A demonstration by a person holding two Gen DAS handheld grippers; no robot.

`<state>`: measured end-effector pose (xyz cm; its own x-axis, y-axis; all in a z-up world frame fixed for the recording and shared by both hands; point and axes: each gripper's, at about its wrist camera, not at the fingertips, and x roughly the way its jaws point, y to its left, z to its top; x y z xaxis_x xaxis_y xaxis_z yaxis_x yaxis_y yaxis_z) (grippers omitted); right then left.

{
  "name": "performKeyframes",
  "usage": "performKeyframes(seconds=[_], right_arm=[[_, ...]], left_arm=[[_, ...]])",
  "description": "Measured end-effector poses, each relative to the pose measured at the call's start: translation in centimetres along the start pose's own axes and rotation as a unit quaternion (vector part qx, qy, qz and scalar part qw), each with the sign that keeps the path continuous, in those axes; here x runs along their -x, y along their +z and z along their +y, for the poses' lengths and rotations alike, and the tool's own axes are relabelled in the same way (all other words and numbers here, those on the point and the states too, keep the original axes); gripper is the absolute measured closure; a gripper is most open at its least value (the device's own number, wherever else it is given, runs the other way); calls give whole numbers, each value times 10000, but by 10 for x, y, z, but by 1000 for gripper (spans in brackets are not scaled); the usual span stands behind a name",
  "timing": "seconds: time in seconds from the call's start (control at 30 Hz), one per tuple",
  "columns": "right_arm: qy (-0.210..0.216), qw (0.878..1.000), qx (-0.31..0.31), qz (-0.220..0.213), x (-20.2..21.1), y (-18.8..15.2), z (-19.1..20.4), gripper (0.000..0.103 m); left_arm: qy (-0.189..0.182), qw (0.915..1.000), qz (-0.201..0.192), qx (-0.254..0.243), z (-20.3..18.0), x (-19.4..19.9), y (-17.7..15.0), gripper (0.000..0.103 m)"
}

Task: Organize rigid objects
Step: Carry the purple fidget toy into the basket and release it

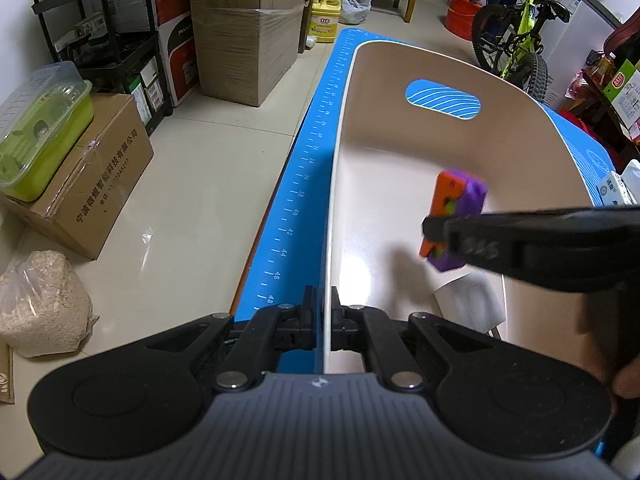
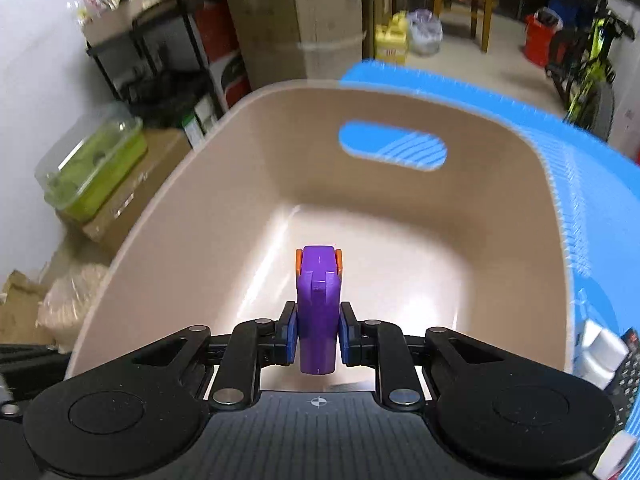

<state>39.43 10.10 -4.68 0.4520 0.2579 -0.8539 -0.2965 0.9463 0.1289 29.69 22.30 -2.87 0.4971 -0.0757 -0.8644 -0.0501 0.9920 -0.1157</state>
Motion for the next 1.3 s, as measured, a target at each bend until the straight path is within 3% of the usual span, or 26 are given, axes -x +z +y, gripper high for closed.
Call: performKeyframes(seconds=[0.4,0.47,0.57,0.67,1.03,1.3], right_arm=[[-82,9974,-268,657,-31,-1,-7,73],[-107,9971,-288,691,-33,1,-6,69],[-101,9978,-282,595,-29,1,-7,51],[-179,9989,-157,410,-20,-2,-7,44],[-44,9996,-110,-272,41,-3,-17,35],[-404,9954,1,-864,107,-15,-50,30]], left_arm=[[26,10000,-4,-3,-1,0,0,95],[33,10000,-6,-9,-2,0,0,95],[34,10000,-5,-10,-2,0,0,95],[29,10000,-5,-6,-2,0,0,95],[28,10000,-5,-8,-2,0,0,95],[40,10000,-7,-15,-2,0,0,95]])
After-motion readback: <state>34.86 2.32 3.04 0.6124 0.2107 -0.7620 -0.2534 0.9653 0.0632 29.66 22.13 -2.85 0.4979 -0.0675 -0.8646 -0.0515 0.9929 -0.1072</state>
